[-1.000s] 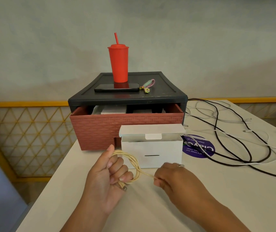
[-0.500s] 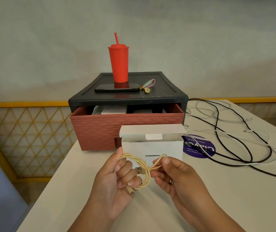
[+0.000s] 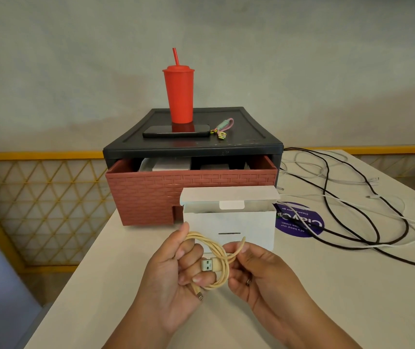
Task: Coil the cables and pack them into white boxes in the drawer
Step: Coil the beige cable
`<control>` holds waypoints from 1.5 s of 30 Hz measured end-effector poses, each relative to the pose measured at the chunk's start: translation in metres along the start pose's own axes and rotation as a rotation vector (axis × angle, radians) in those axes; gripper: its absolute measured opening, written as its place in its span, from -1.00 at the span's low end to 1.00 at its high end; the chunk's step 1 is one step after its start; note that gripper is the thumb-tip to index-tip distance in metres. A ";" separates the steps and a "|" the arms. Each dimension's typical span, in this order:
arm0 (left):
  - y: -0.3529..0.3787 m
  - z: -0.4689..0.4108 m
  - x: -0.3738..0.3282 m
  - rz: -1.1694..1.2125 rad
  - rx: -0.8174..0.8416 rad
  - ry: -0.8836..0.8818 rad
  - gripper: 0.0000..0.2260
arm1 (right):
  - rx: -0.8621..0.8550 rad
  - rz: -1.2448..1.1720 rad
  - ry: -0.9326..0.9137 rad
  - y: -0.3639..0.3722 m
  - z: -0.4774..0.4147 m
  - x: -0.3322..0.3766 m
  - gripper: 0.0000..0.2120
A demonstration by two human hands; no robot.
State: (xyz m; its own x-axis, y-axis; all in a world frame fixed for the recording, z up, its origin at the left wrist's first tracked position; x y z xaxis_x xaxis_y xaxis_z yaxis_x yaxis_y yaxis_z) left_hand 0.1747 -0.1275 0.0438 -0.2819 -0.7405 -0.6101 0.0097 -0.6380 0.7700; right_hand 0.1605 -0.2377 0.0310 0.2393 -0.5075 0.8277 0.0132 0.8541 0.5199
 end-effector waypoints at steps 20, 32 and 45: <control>0.002 0.001 -0.007 -0.529 0.001 0.314 -0.62 | 0.158 0.291 0.097 0.013 0.005 -0.021 -0.84; -0.002 -0.003 -0.004 -0.688 0.014 0.342 -0.57 | 0.056 0.308 0.077 0.002 0.000 -0.018 -0.90; -0.006 -0.001 -0.017 -0.271 -0.119 0.283 -0.64 | 0.252 0.395 0.128 0.017 0.007 -0.022 -0.66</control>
State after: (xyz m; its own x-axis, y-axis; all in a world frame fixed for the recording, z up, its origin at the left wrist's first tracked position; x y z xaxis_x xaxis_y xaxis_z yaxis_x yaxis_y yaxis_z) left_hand 0.1801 -0.1113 0.0492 -0.0140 -0.5606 -0.8280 0.0865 -0.8256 0.5575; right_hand 0.1492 -0.2126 0.0237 0.2964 -0.1186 0.9477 -0.3348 0.9164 0.2194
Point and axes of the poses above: each hand's wrist, its own z-axis away from the middle knuckle, its own y-axis out of the palm, x = y × z, the point moved 7 cm from there along -z, towards the middle knuckle, and after that the axes turned 2 degrees about z, right-handed, at the moved point
